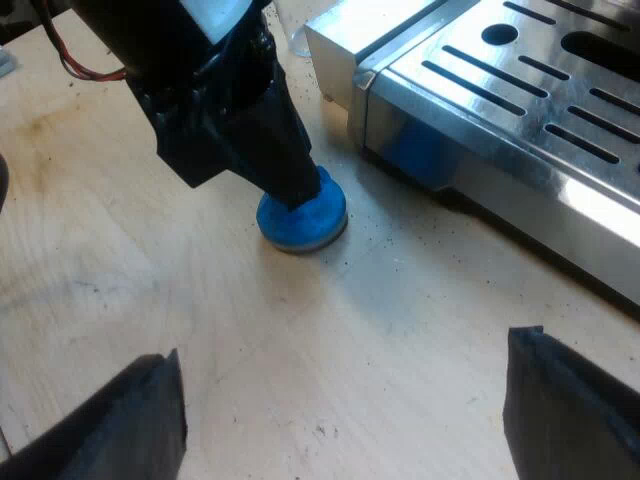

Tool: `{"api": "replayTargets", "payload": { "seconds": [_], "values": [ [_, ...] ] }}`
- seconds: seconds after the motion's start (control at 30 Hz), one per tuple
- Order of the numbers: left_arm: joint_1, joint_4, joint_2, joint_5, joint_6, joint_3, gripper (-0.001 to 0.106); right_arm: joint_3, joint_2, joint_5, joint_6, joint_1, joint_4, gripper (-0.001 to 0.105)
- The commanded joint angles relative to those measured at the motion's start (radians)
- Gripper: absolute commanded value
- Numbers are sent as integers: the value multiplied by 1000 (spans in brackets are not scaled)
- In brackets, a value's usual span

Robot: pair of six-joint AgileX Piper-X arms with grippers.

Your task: Grind coffee beans and then tamp

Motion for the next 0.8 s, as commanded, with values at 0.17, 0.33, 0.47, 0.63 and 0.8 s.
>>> {"api": "replayTargets", "payload": {
  "seconds": [0.17,0.33,0.47,0.63,0.8],
  "values": [
    [-5,153,-37,-39,7,-73,0,0,-10,-5,36,1,-8,67],
    [-5,195,-136,-35,7,-117,0,0,-65,39,44,1,-3,67],
    [-14,244,-249,-5,7,-154,0,0,-143,110,42,1,89,67],
    [-72,274,-317,9,7,-185,0,2,-253,196,44,1,246,67],
    [-178,288,-322,7,-9,-226,0,36,-360,268,44,1,356,67]
  ]
}}
